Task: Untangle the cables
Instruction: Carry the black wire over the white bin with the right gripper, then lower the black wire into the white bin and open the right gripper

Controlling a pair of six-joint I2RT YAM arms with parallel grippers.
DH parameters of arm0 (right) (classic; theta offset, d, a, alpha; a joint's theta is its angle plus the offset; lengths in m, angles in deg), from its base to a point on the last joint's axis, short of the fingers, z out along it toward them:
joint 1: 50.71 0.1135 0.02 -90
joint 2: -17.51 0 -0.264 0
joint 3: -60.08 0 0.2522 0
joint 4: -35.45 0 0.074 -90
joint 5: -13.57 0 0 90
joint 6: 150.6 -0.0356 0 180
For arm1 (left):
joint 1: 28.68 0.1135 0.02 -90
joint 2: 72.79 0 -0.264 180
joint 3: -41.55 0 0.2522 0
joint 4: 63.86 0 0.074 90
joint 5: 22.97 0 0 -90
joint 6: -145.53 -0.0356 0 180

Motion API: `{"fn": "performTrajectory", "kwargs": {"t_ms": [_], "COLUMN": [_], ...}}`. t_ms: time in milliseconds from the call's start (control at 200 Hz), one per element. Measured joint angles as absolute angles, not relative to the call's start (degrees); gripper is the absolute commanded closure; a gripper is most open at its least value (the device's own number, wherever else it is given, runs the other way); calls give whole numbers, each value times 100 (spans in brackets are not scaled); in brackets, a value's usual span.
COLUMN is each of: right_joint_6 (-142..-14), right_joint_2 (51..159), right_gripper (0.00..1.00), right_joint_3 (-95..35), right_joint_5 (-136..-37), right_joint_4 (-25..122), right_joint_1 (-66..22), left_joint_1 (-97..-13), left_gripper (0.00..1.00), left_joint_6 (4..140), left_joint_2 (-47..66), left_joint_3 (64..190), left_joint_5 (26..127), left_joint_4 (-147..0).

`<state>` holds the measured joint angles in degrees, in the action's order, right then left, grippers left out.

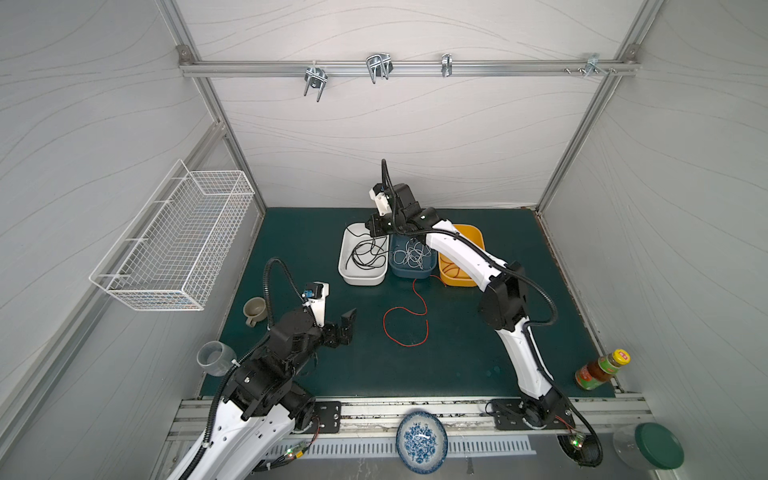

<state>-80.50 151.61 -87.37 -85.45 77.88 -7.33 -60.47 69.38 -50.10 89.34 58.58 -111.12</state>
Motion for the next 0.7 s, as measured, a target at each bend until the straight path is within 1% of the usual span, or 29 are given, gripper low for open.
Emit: {"fn": "performTrajectory", "kwargs": {"t_ms": [190, 700], "right_joint_6": [-8048, -8089], "right_joint_2": [15675, 16396], "right_gripper": [100, 100], "right_joint_3": [-9052, -8958], "right_joint_5": [-8547, -8551], "right_joint_4": [7691, 7375], "right_joint_1": [-729, -605], "left_joint_1": [-6047, -6047], "left_gripper": [1, 1], "left_joint_6": [6927, 6923], "left_joint_2": [-4938, -4841], "left_joint_3": [8934, 8934], "left_joint_5": [5821, 5731], "left_joint_4": [-11112, -11112]}}
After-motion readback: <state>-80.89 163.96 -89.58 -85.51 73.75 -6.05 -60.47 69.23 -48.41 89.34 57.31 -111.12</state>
